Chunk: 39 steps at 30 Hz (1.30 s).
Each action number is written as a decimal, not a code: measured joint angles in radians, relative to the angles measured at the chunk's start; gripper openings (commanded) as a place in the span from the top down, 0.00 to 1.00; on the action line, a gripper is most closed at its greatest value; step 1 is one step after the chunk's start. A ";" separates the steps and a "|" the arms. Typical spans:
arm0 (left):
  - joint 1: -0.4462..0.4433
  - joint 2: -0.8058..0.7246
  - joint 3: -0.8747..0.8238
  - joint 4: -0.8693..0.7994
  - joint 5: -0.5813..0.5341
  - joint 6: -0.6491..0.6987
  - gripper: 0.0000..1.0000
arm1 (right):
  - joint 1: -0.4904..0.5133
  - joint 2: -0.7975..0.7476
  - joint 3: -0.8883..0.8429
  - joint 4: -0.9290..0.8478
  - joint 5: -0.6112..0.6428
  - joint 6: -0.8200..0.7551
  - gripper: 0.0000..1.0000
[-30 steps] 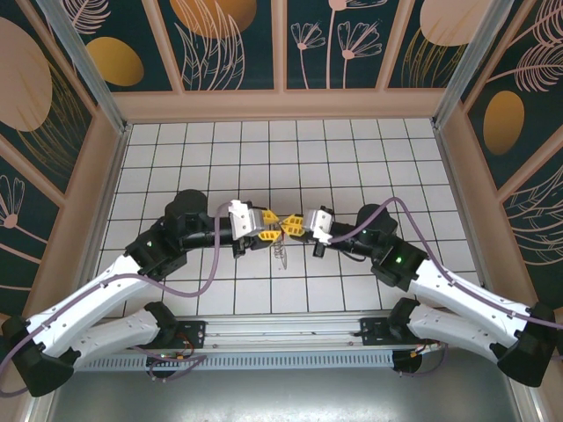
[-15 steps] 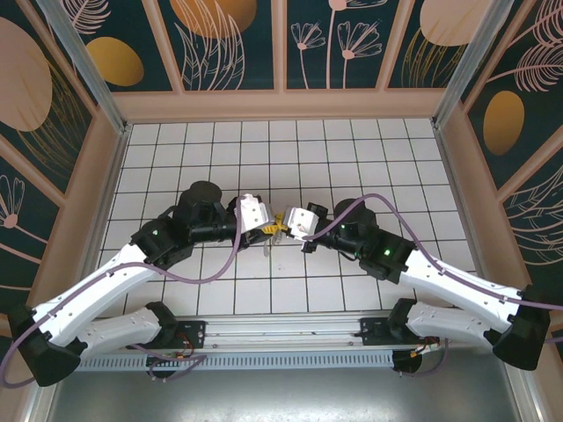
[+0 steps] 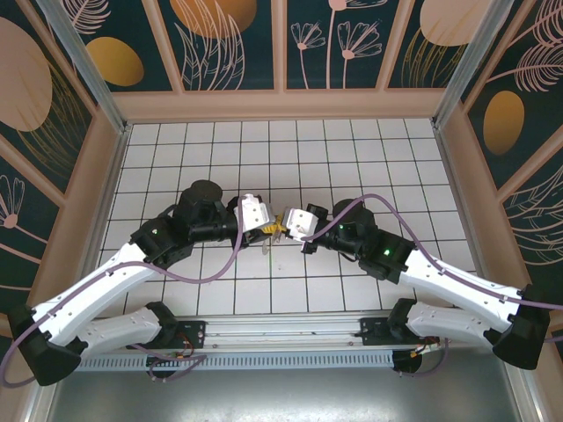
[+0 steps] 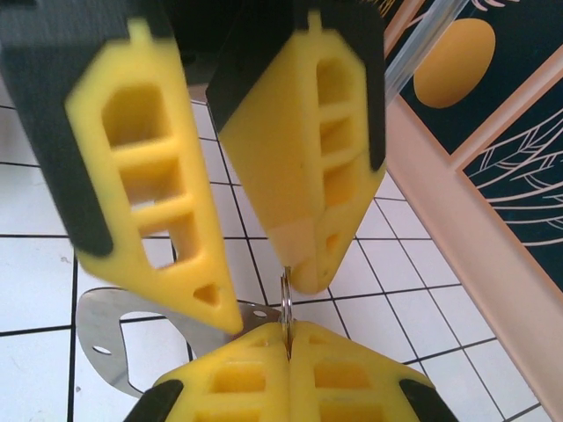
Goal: Put the keys on the keyring
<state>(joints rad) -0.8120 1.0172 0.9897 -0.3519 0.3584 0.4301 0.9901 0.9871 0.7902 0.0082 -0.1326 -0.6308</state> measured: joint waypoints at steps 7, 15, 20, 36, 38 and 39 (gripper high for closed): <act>0.000 -0.012 0.005 0.010 0.007 0.000 0.73 | 0.000 0.000 0.000 -0.021 -0.019 0.000 1.00; 0.000 0.007 0.005 0.010 0.025 0.000 0.74 | 0.000 0.000 0.000 -0.021 -0.034 0.000 1.00; 0.000 0.020 0.005 0.010 0.034 0.001 0.79 | 0.000 0.000 0.000 -0.021 -0.042 0.000 1.00; -0.002 0.020 0.005 0.008 0.083 0.010 1.00 | -0.001 -0.016 0.000 -0.035 -0.044 0.001 1.00; -0.002 0.016 0.005 0.009 0.084 0.007 1.00 | -0.001 -0.017 0.000 -0.034 -0.045 0.002 0.95; -0.002 0.012 0.005 0.011 0.087 0.003 1.00 | -0.001 -0.018 0.000 -0.032 -0.048 0.005 0.92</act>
<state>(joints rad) -0.8139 1.0290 0.9947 -0.3412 0.4450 0.4328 0.9894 0.9688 0.7902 -0.0238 -0.1810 -0.6254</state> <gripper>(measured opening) 0.037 0.046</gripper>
